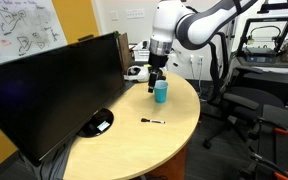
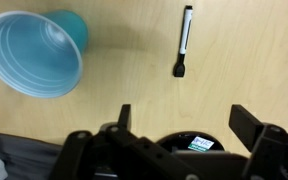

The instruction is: Remove the object from the teal cup then put it on the table

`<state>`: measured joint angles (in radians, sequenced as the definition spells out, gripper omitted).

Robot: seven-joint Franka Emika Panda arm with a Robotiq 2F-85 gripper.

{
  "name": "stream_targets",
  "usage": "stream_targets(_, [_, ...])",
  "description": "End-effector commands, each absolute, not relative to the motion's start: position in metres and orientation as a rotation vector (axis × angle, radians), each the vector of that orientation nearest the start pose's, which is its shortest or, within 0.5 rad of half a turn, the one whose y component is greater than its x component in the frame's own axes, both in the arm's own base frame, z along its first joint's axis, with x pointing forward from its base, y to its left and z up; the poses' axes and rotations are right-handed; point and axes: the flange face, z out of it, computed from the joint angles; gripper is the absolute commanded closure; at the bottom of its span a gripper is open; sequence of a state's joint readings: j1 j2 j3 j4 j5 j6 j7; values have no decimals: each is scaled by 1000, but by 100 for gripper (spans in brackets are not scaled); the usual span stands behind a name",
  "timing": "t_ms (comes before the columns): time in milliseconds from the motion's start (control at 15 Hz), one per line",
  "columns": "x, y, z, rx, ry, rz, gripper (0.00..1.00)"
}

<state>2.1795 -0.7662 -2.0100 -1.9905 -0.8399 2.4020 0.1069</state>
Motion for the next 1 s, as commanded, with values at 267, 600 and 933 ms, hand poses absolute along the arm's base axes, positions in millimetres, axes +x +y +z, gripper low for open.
stream_targets(267, [611,46,329,-3047,-707,-414,0])
stream_targets(600, [616,42,335,-3025,-731,-447,0])
stream_targets(933, [615,39,341,-3035,-728,-461,0])
